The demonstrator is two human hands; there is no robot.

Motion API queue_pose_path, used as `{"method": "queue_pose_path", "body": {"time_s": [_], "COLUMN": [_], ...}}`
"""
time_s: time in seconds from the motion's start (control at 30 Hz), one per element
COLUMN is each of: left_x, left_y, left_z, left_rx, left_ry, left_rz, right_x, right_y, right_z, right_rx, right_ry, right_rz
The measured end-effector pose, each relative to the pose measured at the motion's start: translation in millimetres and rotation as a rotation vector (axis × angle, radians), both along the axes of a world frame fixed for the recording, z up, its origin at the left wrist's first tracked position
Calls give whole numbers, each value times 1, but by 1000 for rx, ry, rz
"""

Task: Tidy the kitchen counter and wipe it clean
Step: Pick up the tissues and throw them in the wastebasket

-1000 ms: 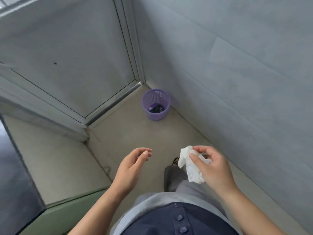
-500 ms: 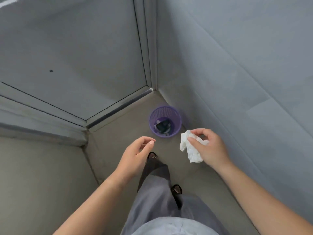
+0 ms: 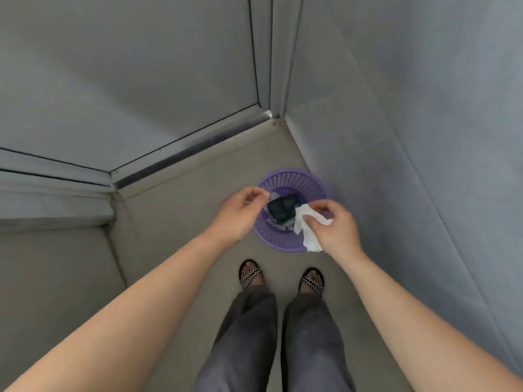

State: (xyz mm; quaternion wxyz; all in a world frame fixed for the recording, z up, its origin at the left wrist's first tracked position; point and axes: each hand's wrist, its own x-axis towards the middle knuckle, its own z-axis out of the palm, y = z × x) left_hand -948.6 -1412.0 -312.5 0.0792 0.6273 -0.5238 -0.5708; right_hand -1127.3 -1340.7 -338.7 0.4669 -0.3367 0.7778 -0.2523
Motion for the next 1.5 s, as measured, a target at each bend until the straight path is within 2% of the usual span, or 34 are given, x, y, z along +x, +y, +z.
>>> {"method": "queue_pose_path", "body": {"time_s": [0.13, 0.27, 0.33, 0.4, 0.53, 0.7, 0.87, 1.03, 1.23, 1.5], "left_x": [1, 17, 20, 17, 15, 16, 13, 14, 14, 31], "left_y": [-16, -15, -9, -3, 5, 5, -2, -5, 21, 93], "left_z": [-118, -216, -247, -266, -280, -281, -251, -176, -30, 182], "left_rx": [-89, -40, 2, 13, -124, -84, 69, 116, 100, 76], "left_ry": [-127, -280, -280, -219, -183, -160, -196, -272, -139, 68], "left_rz": [67, 125, 90, 57, 35, 59, -64, -140, -54, 277], "right_x": [-1, 4, 8, 11, 18, 17, 13, 13, 28, 37], "right_y": [-10, -14, -16, -21, -33, -36, -23, -15, 1, 60], "right_z": [-119, -211, -243, -267, -294, -302, -258, -167, -17, 198], "right_rx": [27, 25, 33, 33, 31, 215, 163, 101, 109, 21], "right_ry": [47, 65, 76, 91, 116, 282, 232, 171, 209, 63], "right_rz": [109, 207, 231, 231, 242, 426, 465, 395, 416, 455]}}
